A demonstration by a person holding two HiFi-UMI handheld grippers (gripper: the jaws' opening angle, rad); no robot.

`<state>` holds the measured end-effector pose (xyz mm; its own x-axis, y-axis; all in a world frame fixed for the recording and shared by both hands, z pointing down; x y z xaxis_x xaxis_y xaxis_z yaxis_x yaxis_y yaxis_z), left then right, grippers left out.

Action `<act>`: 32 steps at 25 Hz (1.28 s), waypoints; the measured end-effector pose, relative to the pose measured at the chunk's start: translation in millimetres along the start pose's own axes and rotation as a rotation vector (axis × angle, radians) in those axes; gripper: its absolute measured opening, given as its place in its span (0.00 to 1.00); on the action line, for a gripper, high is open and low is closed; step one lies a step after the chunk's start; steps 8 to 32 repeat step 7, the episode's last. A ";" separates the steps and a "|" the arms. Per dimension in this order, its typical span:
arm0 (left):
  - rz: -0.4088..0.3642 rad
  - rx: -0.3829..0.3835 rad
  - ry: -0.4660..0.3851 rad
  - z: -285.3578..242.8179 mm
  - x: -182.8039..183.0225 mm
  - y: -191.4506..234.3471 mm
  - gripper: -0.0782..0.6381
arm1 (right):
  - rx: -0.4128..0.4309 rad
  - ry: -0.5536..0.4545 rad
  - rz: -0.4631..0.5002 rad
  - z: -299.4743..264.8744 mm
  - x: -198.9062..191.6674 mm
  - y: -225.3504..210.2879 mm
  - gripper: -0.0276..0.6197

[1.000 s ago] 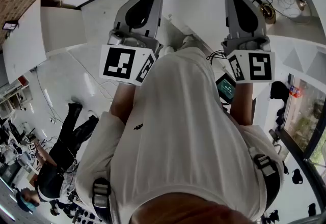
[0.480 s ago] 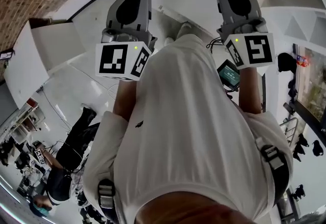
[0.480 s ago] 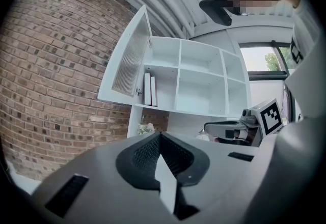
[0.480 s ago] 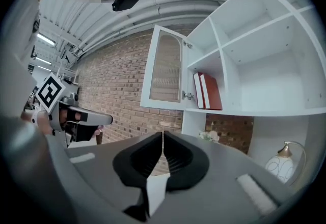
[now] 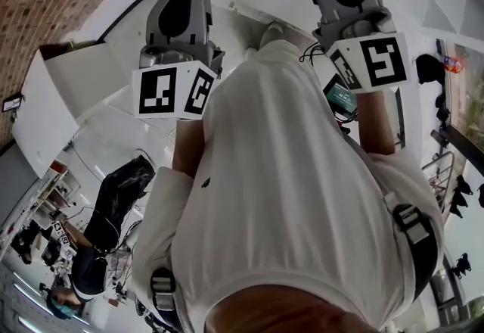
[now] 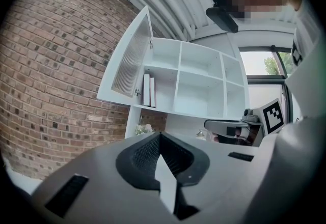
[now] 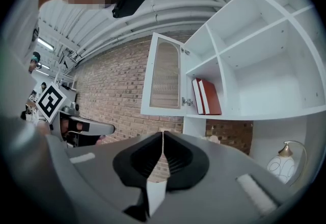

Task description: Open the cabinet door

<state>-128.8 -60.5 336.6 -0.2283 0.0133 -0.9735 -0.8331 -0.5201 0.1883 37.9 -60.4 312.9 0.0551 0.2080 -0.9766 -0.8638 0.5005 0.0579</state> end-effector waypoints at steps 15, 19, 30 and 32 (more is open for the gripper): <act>0.015 -0.004 0.009 4.3 -2.9 -1.7 0.12 | -0.026 0.002 -0.036 8.5 -3.1 1.5 0.07; 0.015 -0.004 0.009 4.3 -2.9 -1.7 0.12 | -0.026 0.002 -0.036 8.5 -3.1 1.5 0.07; 0.015 -0.004 0.009 4.3 -2.9 -1.7 0.12 | -0.026 0.002 -0.036 8.5 -3.1 1.5 0.07; 0.015 -0.004 0.009 4.3 -2.9 -1.7 0.12 | -0.026 0.002 -0.036 8.5 -3.1 1.5 0.07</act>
Point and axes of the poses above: the fingertips, and each gripper's own axes: z backward along the fingers, y to its left, x out of its top, the point moved 2 cm from there along z, backward along the fingers, and after that the axes turned 12 degrees about -y, right-handed, at the moved point
